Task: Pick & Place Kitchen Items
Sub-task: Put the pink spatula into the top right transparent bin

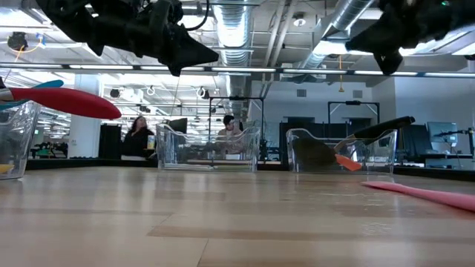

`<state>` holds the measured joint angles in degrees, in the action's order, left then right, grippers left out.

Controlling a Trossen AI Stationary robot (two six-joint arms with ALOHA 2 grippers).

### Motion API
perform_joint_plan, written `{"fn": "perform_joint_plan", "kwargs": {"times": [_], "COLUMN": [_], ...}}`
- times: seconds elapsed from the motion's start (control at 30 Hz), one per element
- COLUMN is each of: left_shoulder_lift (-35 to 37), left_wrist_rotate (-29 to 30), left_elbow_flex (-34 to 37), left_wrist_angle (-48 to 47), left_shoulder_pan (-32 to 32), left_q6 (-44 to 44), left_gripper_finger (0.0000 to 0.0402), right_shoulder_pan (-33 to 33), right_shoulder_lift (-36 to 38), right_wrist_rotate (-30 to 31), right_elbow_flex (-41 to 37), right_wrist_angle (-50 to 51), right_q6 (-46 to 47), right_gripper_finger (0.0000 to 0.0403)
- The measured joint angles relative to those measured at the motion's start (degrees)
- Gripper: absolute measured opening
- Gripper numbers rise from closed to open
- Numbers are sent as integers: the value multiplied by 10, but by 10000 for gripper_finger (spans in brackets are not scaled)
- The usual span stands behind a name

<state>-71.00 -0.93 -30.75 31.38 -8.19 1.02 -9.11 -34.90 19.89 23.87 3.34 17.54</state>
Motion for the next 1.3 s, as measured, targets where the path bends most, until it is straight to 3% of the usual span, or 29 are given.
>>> {"fn": "perform_joint_plan", "kwargs": {"times": [0.13, 0.23, 0.37, 0.57, 0.7, 0.87, 1.1, 1.3], "left_shoulder_lift": [0, 0, -2, -69, -137, -219, -309, -332], "left_wrist_rotate": [0, 0, -28, -130, -141, -161, -164, -146], "left_elbow_flex": [5, 6, 6, 5, 3, -43, -126, -165], "left_wrist_angle": [1, 0, 2, 95, 159, 167, 135, 65], "left_shoulder_pan": [18, 27, 30, 30, 30, 34, 50, 50], "left_q6": [0, 0, 0, -1, -27, -46, -44, -43], "left_gripper_finger": [4, 4, 4, 4, 4, 4, 3, 3], "right_shoulder_pan": [18, 32, 43, 72, 93, 101, 121, 156], "right_shoulder_lift": [-53, -106, -177, -276, -333, -377, -377, -330], "right_wrist_rotate": [-6, -52, -113, -228, -277, -310, -322, -353], "right_elbow_flex": [111, 186, 239, 242, 242, 242, 222, 153], "right_wrist_angle": [187, 304, 370, 383, 382, 370, 335, 247], "right_q6": [89, 136, 145, 126, 109, 66, 26, 19], "right_gripper_finger": [0, 0, 0, 0, 0, 0, 0, 0]}}
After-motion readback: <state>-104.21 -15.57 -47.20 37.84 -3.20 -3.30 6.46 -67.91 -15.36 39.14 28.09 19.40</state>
